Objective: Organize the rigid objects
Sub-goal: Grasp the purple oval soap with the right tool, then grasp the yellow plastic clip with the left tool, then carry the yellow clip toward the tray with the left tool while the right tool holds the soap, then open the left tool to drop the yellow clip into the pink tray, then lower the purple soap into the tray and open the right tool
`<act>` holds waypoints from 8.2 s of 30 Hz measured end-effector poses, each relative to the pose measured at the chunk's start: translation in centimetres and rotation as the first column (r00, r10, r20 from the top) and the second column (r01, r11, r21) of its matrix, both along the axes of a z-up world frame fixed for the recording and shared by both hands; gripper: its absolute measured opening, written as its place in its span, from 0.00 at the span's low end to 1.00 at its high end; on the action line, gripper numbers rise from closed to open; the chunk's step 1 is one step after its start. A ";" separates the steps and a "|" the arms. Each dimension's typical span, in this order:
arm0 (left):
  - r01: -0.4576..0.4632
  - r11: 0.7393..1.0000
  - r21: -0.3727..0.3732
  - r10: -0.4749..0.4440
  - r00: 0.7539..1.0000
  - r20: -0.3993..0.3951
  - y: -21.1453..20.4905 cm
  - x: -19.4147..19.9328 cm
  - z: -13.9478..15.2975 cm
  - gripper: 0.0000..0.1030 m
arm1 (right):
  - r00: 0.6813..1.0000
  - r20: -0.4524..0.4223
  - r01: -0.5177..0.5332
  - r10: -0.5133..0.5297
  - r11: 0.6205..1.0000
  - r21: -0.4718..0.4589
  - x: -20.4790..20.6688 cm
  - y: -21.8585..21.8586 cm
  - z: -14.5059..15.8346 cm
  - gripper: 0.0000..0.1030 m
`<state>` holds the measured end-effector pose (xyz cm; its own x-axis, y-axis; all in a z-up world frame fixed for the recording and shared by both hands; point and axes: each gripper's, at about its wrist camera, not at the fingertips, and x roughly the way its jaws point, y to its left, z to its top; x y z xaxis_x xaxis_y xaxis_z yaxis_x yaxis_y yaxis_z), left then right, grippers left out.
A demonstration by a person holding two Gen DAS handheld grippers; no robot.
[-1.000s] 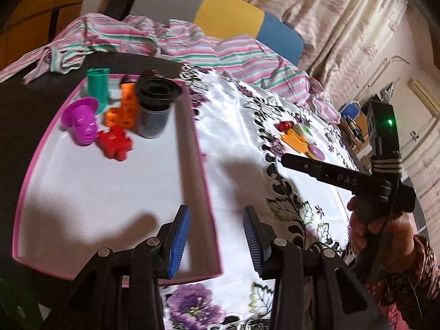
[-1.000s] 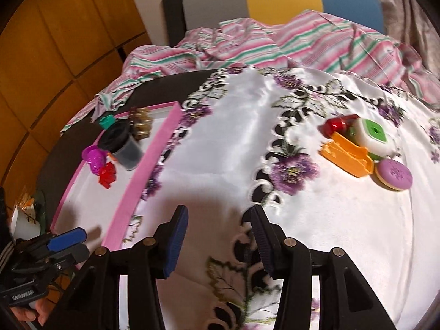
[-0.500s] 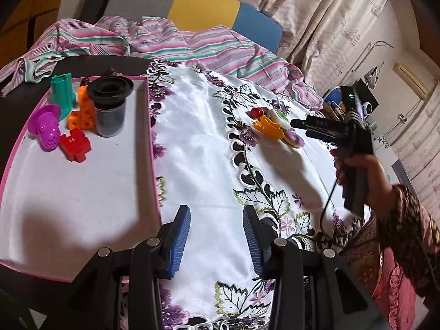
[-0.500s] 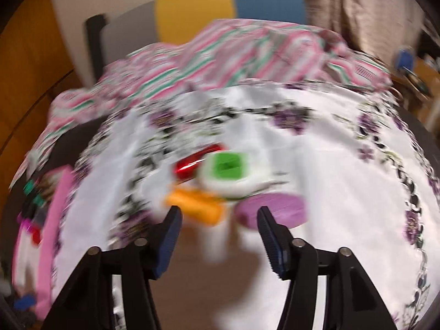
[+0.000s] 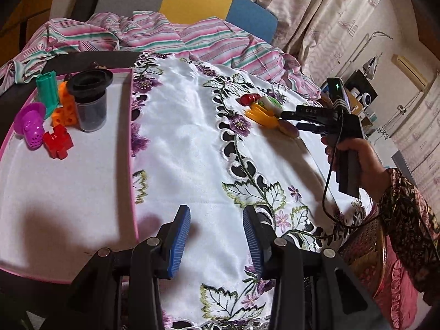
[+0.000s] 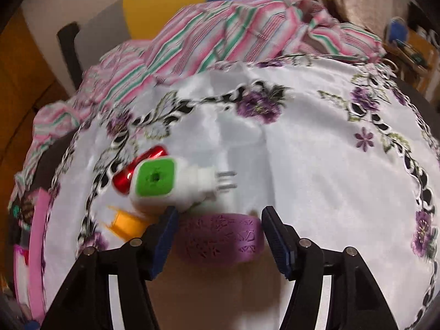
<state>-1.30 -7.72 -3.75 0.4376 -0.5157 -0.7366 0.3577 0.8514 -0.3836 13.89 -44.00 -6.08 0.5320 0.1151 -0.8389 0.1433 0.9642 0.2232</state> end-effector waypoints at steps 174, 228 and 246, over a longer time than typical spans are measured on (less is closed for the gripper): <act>-0.418 0.892 0.170 0.414 0.908 0.061 15.8 6.1 -3.0 0.25 | 0.952 0.062 -0.291 0.300 0.949 -0.117 -3.7 14.0 2.4 0.43; -0.417 0.909 -0.010 0.416 0.906 0.079 16.0 -1.8 -0.9 0.43 | 0.828 0.026 -0.554 0.560 0.825 -0.113 -6.7 36.7 3.2 0.44; -0.325 0.945 -0.030 0.326 0.942 0.082 13.4 -1.8 -0.6 0.43 | 0.910 0.060 -0.409 0.411 0.911 -0.043 -7.9 28.3 5.0 0.47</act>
